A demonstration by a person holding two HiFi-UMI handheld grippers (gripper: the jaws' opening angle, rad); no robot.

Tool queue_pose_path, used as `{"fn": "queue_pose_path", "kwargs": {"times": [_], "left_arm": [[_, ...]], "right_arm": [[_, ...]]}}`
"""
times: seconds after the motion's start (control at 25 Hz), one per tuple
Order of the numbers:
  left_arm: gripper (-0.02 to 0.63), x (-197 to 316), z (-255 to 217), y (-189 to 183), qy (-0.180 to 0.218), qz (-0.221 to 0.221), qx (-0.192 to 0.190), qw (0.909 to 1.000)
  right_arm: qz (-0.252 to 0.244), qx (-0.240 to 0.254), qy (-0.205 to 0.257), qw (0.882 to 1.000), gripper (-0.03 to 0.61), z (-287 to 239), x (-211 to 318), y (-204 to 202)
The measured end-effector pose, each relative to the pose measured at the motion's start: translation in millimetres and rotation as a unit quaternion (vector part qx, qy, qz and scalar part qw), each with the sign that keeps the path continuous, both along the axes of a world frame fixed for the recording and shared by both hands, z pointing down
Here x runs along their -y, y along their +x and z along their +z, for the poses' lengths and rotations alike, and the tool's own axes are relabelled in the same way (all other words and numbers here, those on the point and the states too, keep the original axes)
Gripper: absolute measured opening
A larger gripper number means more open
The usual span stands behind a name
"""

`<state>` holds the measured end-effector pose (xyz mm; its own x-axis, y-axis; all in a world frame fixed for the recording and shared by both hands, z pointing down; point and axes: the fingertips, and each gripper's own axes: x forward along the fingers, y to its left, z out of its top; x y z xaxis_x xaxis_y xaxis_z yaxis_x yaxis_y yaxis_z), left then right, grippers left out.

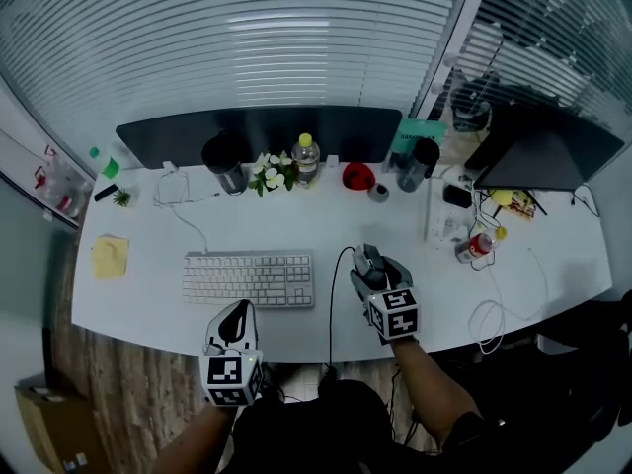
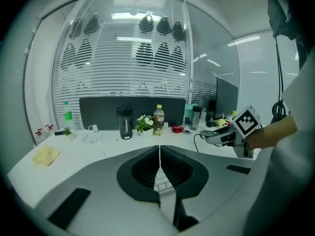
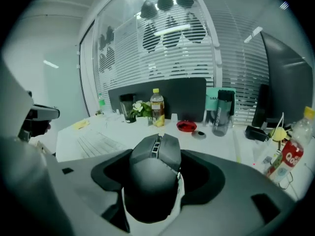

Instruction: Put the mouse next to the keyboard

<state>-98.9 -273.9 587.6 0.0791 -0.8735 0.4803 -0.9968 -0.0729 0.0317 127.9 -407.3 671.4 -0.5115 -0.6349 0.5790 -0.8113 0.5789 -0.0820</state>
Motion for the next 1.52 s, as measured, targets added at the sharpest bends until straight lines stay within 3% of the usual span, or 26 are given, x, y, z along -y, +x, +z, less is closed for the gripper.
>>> {"fn": "queue_pose_path", "kwargs": {"times": [0.6, 1.52], "left_arm": [[0.031, -15.3, 23.9, 6.7, -0.038, -0.012, -0.001, 0.9992], [0.031, -30.8, 12.0, -9.4, -0.036, -0.015, 0.0, 0.9992]], "right_arm": [[0.008, -0.045, -0.074, 0.996, 0.301, 100.5, -3.6, 10.2], [0.008, -0.07, -0.074, 0.995, 0.318, 115.0, -4.3, 8.1]]}}
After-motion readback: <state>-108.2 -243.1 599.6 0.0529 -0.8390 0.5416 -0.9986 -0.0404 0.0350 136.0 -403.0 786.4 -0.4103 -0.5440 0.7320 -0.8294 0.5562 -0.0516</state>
